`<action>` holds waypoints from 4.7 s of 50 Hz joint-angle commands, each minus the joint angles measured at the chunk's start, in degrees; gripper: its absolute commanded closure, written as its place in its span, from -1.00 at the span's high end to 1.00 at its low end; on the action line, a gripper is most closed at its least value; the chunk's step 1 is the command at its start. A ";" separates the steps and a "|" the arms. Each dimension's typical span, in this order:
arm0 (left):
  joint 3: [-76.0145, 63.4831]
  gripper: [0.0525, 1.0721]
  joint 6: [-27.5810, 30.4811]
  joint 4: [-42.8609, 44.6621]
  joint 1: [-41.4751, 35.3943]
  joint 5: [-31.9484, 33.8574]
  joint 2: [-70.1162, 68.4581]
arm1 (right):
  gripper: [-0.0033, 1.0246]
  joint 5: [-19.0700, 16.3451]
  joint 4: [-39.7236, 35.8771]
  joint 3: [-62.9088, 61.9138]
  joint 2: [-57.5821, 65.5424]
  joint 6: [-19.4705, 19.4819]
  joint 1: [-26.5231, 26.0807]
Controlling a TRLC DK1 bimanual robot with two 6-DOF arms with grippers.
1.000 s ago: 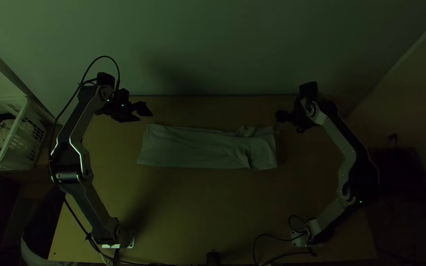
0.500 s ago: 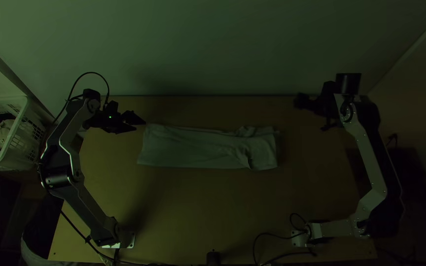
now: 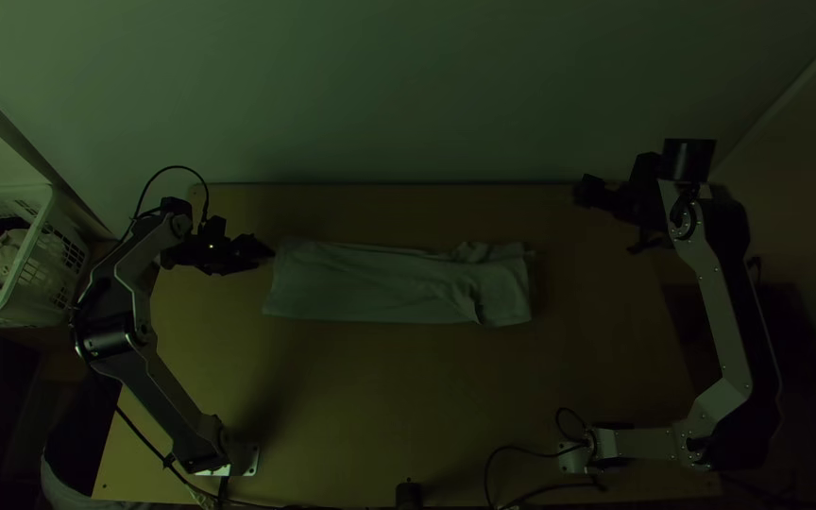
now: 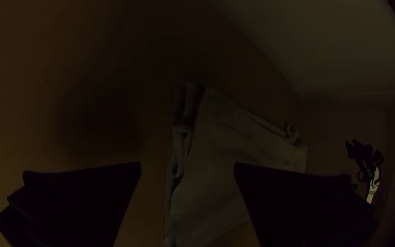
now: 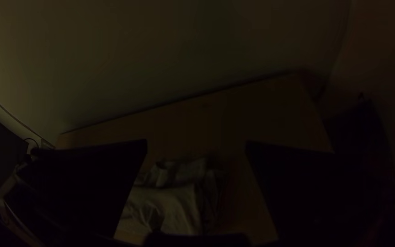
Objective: Fold the t-shirt
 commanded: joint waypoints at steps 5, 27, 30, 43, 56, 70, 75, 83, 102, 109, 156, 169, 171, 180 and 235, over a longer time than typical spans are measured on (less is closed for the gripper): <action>-4.20 0.91 1.13 1.69 -0.98 0.91 1.87 | 0.91 -0.28 -0.42 -0.42 -2.31 0.09 1.16; -8.85 0.91 -9.33 10.04 -12.67 0.82 0.64 | 0.91 -0.28 -0.60 -1.65 -3.98 0.27 2.13; -9.73 0.91 -11.44 12.32 -14.34 0.56 0.38 | 0.91 -0.28 -0.60 -2.09 -4.34 0.45 2.21; -11.84 -0.75 -17.94 17.68 -20.40 -6.91 0.20 | 0.91 -0.28 -0.51 -4.99 -6.27 0.53 2.92; -12.46 -0.95 -18.38 15.49 -19.70 -11.31 -3.75 | 0.91 -0.28 -0.16 -7.10 -7.76 0.53 3.01; -7.62 -0.95 -11.61 5.29 -11.09 -18.78 -11.22 | 0.91 -0.28 0.63 -10.88 -9.43 0.53 3.09; -5.51 -0.95 -9.06 2.74 -6.87 -22.03 -11.84 | 0.91 -0.37 1.25 -11.67 -9.79 0.53 3.18; -1.03 -0.95 -4.84 -2.09 0.16 -24.14 -11.84 | 0.91 -0.37 3.36 -12.90 -10.58 0.45 3.09; 20.76 -0.95 -7.22 -24.94 -2.38 -30.03 -10.61 | 0.91 -0.37 5.38 -16.50 -11.46 0.27 2.57; 27.36 -0.95 -11.08 -30.48 -9.77 -32.31 -10.43 | 0.91 -0.28 5.38 -17.03 -12.16 0.09 1.86; 45.20 -0.94 -34.64 -29.60 -46.24 -36.00 9.78 | 0.91 -0.37 5.38 -28.28 -23.67 0.18 -0.60; 45.81 0.72 -38.94 -21.96 -52.22 -32.49 13.83 | 0.91 -0.37 5.38 -31.97 -25.78 1.15 1.16; 45.81 0.92 -39.12 -20.64 -53.10 -32.40 14.09 | 0.91 -0.28 5.38 -32.68 -26.13 1.15 1.95; 46.25 0.92 -39.30 -17.74 -54.77 -30.64 12.86 | 0.91 -0.28 6.70 -35.31 -27.63 1.06 2.83; 40.98 0.92 -32.35 -22.31 -44.48 -26.95 -6.39 | 0.91 0.34 11.53 -35.75 -36.59 -6.58 0.72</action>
